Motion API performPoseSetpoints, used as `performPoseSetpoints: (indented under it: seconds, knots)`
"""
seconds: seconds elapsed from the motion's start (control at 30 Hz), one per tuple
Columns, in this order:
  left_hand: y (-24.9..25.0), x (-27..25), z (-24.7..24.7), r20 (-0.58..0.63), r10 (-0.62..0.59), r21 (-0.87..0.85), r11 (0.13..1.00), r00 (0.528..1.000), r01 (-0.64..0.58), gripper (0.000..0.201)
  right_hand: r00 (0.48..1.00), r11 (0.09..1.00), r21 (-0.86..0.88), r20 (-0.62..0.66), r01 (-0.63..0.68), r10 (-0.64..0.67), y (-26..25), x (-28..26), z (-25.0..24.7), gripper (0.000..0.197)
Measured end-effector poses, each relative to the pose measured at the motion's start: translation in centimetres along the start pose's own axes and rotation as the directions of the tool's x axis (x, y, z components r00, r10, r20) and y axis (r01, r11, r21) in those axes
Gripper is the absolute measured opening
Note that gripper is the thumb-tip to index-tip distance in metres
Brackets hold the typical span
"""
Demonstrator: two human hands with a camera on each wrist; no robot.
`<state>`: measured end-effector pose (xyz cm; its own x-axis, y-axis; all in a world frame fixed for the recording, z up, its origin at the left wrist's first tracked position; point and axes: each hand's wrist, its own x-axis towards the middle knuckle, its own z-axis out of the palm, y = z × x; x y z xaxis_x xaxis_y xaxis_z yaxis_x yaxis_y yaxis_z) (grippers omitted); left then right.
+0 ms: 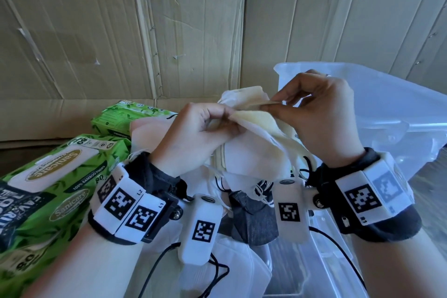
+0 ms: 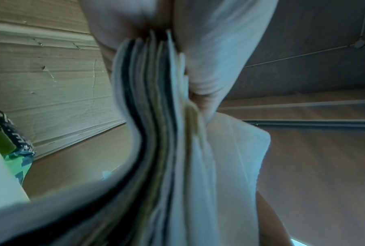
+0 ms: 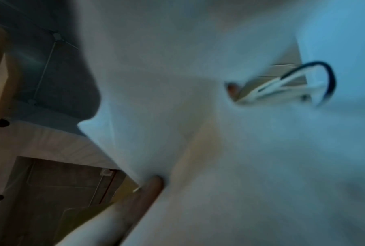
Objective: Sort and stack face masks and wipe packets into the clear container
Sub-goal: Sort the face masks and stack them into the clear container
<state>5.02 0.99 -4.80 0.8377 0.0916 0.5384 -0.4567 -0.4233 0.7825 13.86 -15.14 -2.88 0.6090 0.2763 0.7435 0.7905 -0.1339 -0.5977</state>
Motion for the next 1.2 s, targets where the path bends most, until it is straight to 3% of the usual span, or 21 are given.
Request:
performPoseSetpoints:
  seconds: [0.1,0.27,0.4,0.47,0.53,0.6,0.7,0.77,0.8,0.83,0.9,1.0,1.1,1.2]
  knots:
    - [0.1,0.1,0.0,-0.002,-0.051,-0.042,0.998,0.999,0.051,0.014,1.0,0.999,0.037,-0.012,-0.026,0.026,-0.2,0.1,-0.2,0.02]
    - [0.3,0.1,-0.4,-0.061,-0.119,-0.014,0.993,0.991,0.119,0.007,0.991,0.969,0.212,-0.008,-0.128,0.132,0.4,0.6,-0.7,0.021]
    - [-1.0,0.6,-1.1,-0.187,-0.176,-0.008,0.984,0.967,0.177,0.009,0.954,0.977,0.178,-0.251,-0.121,0.164,1.4,1.2,-1.4,0.018]
    - [-1.2,0.6,-1.4,-0.243,-0.179,-0.019,0.984,0.953,0.179,0.007,0.944,0.979,0.194,-0.308,-0.063,0.121,0.8,1.2,-1.4,0.019]
    - [-1.4,0.6,-1.5,-0.286,-0.109,0.081,0.987,0.952,0.137,0.035,0.977,0.967,0.255,-0.209,0.019,0.036,0.1,1.0,-1.1,0.019]
    - [-1.3,0.6,-1.3,-0.274,-0.043,0.156,0.984,0.961,0.089,0.044,0.997,0.96,0.277,0.036,0.05,-0.062,-0.8,0.4,-0.4,0.019]
    - [-0.8,0.5,-0.8,-0.248,-0.073,0.069,0.993,0.966,0.093,0.029,0.907,0.984,0.172,0.407,0.036,-0.104,-1.4,-0.7,0.7,0.016]
    - [-0.7,0.5,-0.7,-0.267,-0.131,-0.019,0.991,0.955,0.131,0.023,0.847,0.991,0.128,0.523,0.036,-0.098,-1.4,-1.1,1.2,0.019]
    - [-0.6,0.5,-0.7,-0.29,-0.159,-0.077,0.987,0.944,0.142,0.024,0.842,0.991,0.133,0.531,0.03,-0.097,-1.3,-1.1,1.3,0.027]
    - [-0.5,0.5,-0.8,-0.308,-0.178,-0.144,0.98,0.935,0.139,0.027,0.851,0.985,0.172,0.517,0.001,-0.091,-1.2,-1.0,1.4,0.028]
    - [-0.5,0.5,-0.8,-0.281,-0.163,-0.181,0.977,0.946,0.115,0.035,0.888,0.968,0.245,0.455,-0.056,-0.063,-0.7,-0.7,1.3,0.013]
    - [-0.3,0.3,-0.5,-0.207,-0.121,-0.079,0.991,0.971,0.106,0.005,0.944,0.986,0.158,0.331,-0.043,-0.011,0.3,-0.4,1.3,0.027]
    - [-0.5,0.4,-0.3,-0.159,-0.077,0.012,0.997,0.984,0.08,0.016,0.981,0.999,0.024,0.19,-0.042,0.037,0.7,-0.1,1.0,0.037]
    - [-0.3,0.3,-0.3,-0.166,-0.047,0.063,0.996,0.985,0.058,0.021,0.993,0.996,0.073,0.105,-0.053,0.045,0.3,0.0,0.5,0.023]
